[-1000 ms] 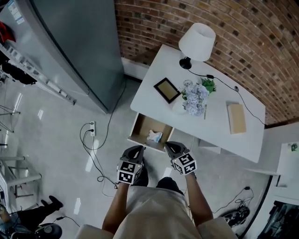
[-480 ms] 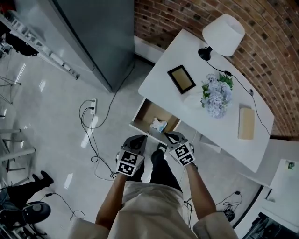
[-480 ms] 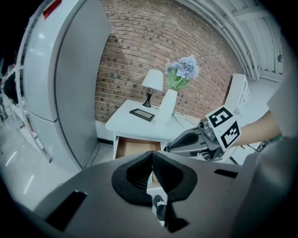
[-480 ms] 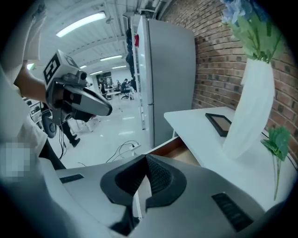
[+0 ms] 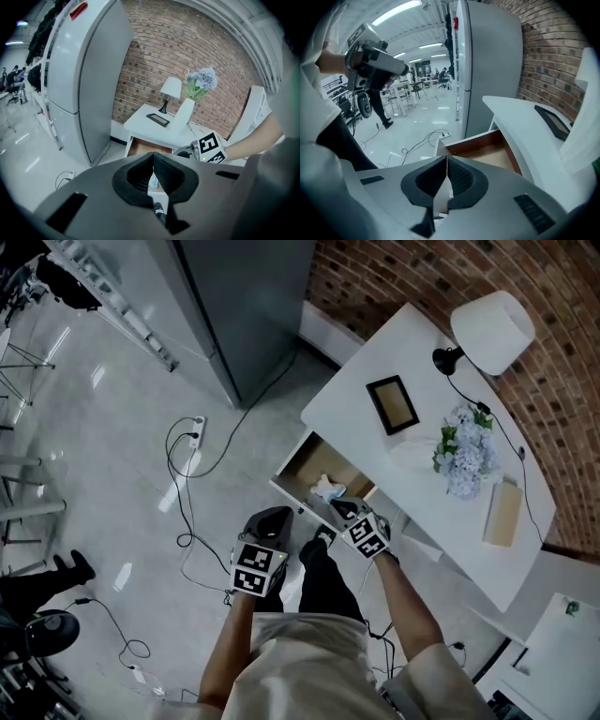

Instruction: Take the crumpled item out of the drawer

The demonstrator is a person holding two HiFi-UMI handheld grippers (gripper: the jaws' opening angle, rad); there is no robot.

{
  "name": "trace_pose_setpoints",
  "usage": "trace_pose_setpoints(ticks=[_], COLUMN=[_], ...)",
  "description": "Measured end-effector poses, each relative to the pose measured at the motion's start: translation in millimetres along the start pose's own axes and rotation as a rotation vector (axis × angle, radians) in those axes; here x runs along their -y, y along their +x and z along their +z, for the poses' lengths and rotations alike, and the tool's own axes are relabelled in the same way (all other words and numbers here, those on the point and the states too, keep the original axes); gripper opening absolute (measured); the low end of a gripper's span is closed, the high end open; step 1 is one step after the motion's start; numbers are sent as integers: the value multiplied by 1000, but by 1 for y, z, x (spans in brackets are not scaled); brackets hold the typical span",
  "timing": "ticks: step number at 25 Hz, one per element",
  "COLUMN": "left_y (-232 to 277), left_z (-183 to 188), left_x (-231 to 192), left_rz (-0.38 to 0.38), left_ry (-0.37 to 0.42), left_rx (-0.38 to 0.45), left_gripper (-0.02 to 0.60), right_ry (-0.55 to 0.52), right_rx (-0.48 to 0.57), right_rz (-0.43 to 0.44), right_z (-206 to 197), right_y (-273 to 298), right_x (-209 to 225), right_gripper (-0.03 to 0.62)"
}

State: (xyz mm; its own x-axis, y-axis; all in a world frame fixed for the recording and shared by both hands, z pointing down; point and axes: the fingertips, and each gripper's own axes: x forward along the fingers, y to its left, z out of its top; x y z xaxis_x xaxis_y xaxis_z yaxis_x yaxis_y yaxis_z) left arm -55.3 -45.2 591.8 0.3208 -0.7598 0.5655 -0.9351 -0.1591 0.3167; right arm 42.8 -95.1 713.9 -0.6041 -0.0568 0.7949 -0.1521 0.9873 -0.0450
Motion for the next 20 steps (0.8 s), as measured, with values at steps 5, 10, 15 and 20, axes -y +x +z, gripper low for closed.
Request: trace_pose_setpoints(ticks=[5, 10, 15, 20], left_y=[3, 17, 39, 57], left_z=[-3, -9, -30, -52], left_x=[-3, 2, -1, -3], left_rz=[27, 31, 36, 50], left_ry=[5, 0, 2, -25], left_rx=[11, 1, -22, -40], left_gripper=[17, 17, 17, 17], right_ry=[-45, -22, -10, -6], right_rx=[-65, -122, -177, -219], right_rz=[32, 44, 8, 46], right_z=[-15, -45, -72, -92], right_y=[28, 50, 71, 95], right_x=[6, 18, 31, 30], right_gripper=[43, 66, 114, 169])
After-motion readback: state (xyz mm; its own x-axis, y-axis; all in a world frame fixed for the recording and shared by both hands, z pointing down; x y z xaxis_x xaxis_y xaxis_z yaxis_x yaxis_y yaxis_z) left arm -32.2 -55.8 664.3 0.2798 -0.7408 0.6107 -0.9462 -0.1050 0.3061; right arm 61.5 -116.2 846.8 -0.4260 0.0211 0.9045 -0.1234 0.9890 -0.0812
